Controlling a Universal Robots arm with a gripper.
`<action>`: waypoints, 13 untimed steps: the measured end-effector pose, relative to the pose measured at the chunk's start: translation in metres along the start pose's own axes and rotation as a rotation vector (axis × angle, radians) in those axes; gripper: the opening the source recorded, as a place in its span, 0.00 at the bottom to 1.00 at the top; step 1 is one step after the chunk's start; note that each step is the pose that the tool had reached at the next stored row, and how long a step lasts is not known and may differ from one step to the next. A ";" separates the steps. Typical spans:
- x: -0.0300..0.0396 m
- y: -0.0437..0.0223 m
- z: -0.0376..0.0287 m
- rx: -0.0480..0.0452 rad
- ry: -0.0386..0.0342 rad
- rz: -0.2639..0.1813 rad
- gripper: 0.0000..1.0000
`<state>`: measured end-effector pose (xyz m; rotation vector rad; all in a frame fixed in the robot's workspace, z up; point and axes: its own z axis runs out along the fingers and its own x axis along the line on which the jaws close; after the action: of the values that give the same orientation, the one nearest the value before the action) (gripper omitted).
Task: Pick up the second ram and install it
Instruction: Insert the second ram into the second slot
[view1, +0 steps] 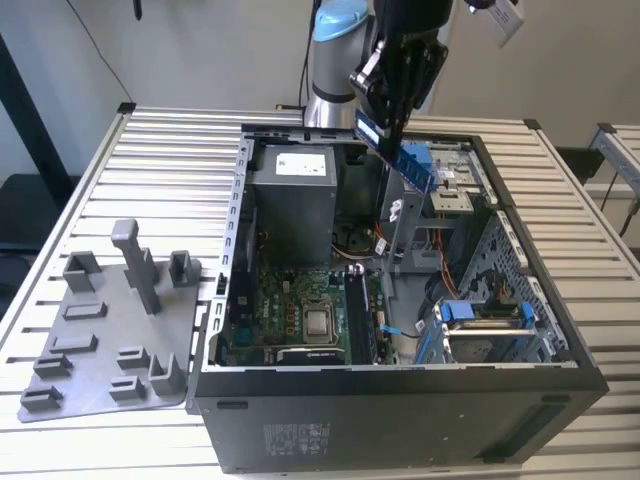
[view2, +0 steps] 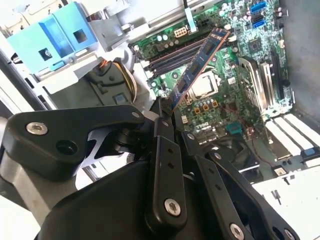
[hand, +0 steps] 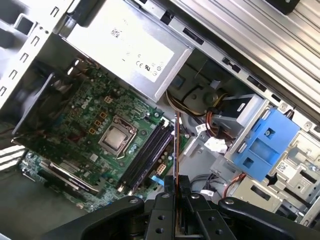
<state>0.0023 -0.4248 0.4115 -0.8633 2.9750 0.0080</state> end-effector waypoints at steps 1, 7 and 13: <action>0.0000 0.0000 0.0000 0.0008 0.0003 0.010 0.14; 0.0000 0.0000 0.0001 0.0011 0.0003 0.014 0.14; 0.0000 0.0000 0.0010 0.0024 0.0009 0.054 0.14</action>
<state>0.0023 -0.4247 0.4104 -0.7830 2.9974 0.0059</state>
